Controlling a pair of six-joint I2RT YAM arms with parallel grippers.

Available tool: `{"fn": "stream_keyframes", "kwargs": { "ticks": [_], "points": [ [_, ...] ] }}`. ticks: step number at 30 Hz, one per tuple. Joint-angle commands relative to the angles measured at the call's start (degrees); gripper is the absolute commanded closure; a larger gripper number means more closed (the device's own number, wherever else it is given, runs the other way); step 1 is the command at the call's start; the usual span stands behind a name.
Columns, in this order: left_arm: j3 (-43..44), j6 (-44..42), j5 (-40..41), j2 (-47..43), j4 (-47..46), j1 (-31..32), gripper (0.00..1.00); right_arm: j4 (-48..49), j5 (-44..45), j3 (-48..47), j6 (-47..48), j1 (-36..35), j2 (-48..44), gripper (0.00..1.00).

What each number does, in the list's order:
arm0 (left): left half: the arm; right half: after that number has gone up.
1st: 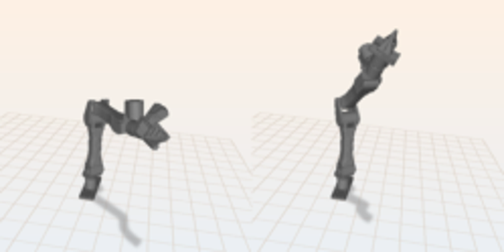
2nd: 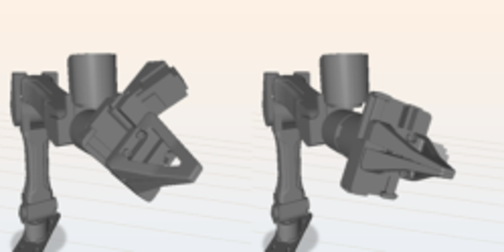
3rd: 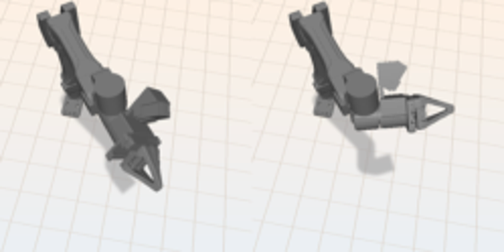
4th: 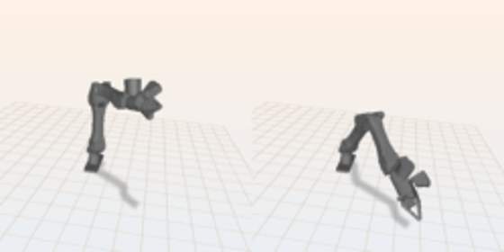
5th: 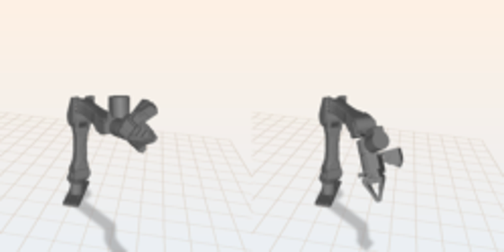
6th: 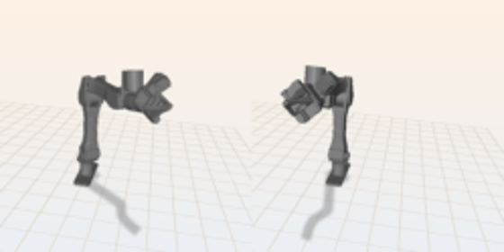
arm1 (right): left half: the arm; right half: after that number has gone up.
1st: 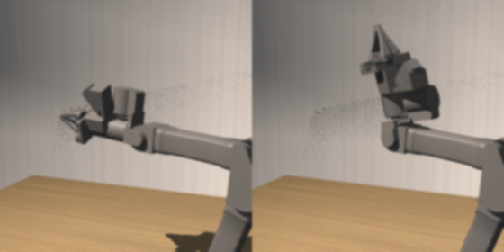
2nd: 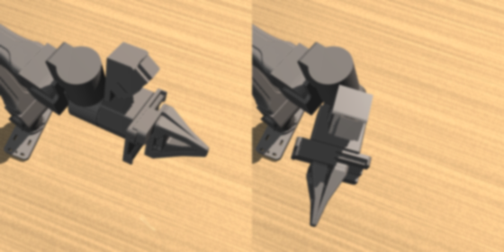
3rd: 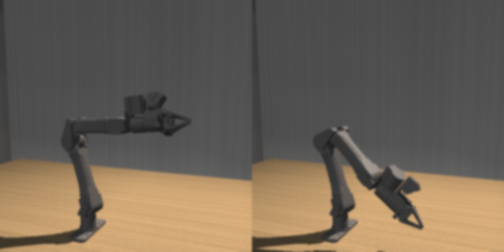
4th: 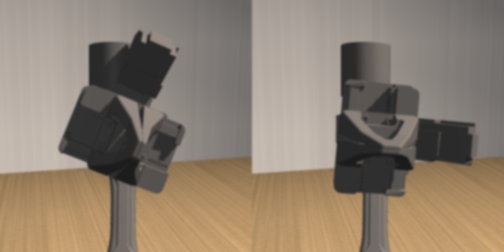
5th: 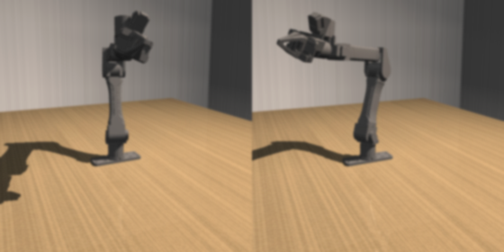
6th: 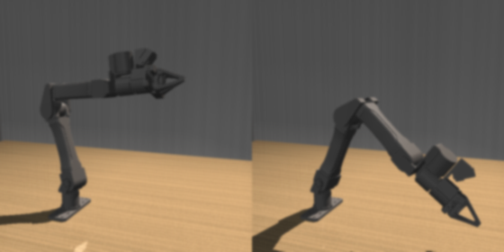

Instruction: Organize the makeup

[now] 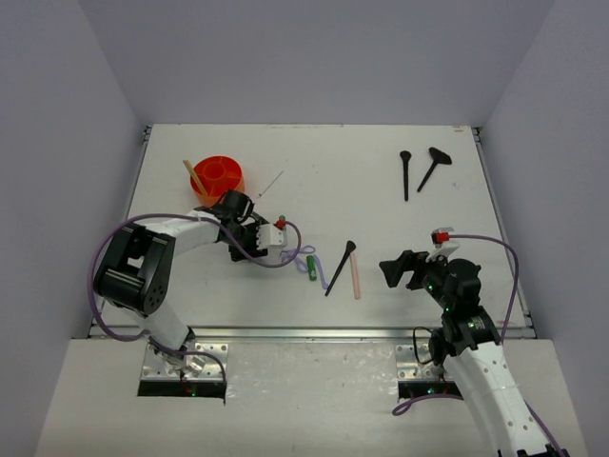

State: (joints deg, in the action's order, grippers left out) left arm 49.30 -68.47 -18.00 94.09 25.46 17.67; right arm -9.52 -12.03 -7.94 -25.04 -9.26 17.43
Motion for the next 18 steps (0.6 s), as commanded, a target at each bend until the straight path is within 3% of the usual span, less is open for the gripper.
{"fn": "stream_keyframes", "kwargs": {
  "ticks": [1, 6, 14, 18],
  "points": [
    [-4.5, -0.7, 2.3, 0.7, 1.0, 0.6, 0.66, 1.6, 0.4, -0.3, 0.8, -0.2, -0.8, 0.01],
    [-7.9, -1.0, 1.9, -1.2, 0.7, 0.6, 0.99, 1.2, 0.6, -0.7, 0.8, -0.2, -1.0, 0.01],
    [-12.7, 1.0, 2.5, -6.9, -2.0, 0.6, 1.0, 0.8, 1.1, -1.2, 0.5, -0.2, -1.2, 0.01],
    [-13.2, 5.0, -1.4, -15.6, -3.4, -0.3, 1.0, 0.4, 1.1, -1.2, 0.5, -0.2, -1.7, 0.01]
  ]
}}
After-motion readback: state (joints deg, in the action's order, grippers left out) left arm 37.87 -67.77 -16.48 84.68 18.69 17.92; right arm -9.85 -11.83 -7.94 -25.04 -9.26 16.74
